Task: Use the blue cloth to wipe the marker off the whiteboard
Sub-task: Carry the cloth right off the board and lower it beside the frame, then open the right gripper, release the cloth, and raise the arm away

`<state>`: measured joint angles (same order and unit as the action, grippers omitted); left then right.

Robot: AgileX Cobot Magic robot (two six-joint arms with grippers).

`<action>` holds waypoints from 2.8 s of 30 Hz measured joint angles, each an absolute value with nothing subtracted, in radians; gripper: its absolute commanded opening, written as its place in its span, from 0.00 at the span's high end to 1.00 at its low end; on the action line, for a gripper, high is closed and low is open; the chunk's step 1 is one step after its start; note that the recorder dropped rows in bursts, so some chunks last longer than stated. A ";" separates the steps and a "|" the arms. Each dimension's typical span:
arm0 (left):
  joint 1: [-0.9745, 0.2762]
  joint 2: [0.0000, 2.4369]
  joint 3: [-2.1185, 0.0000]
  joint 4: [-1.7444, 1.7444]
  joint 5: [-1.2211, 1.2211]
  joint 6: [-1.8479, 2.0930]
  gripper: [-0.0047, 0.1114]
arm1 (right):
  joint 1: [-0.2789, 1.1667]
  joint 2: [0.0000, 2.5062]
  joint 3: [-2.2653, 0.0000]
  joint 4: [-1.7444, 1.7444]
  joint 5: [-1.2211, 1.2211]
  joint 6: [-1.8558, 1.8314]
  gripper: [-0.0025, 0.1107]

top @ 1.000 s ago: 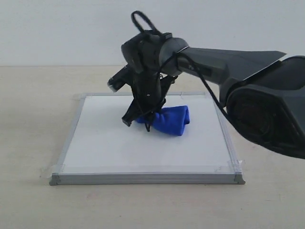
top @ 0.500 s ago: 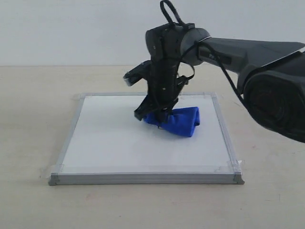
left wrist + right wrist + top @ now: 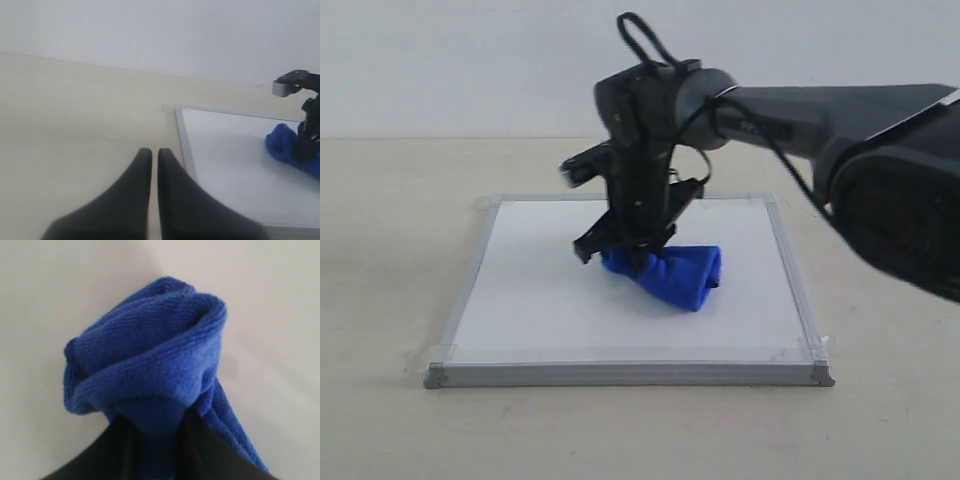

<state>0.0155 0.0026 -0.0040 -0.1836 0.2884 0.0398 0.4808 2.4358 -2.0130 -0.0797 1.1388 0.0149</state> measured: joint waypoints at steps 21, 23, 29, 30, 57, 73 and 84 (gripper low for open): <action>0.016 0.003 -0.004 -0.184 0.288 0.040 0.92 | 0.062 2.228 -1.793 -0.073 1.210 0.203 0.98; 0.016 0.003 -0.004 -0.184 0.288 0.040 0.92 | 0.031 2.191 -1.793 -0.057 1.212 0.203 0.98; 0.016 0.003 -0.004 -0.184 0.288 0.040 0.92 | -0.017 2.113 -1.672 0.015 1.192 0.215 0.98; 0.016 0.003 -0.004 -0.184 0.288 0.040 0.92 | -0.029 2.105 -1.630 0.049 1.166 0.204 0.98; 0.016 0.003 -0.004 -0.184 0.288 0.040 0.92 | -0.046 2.000 -1.286 0.355 0.672 0.090 0.98; 0.016 0.003 -0.004 -0.184 0.288 0.040 0.92 | -0.046 2.000 -1.286 0.319 0.673 0.102 0.38; 0.016 0.003 -0.004 -0.184 0.288 0.040 0.92 | -0.046 1.819 -1.399 0.317 0.852 0.020 0.81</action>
<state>0.0155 0.0026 -0.0040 -0.1836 0.2884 0.0398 -0.0460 1.8188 -1.3989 0.3166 0.8517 0.0196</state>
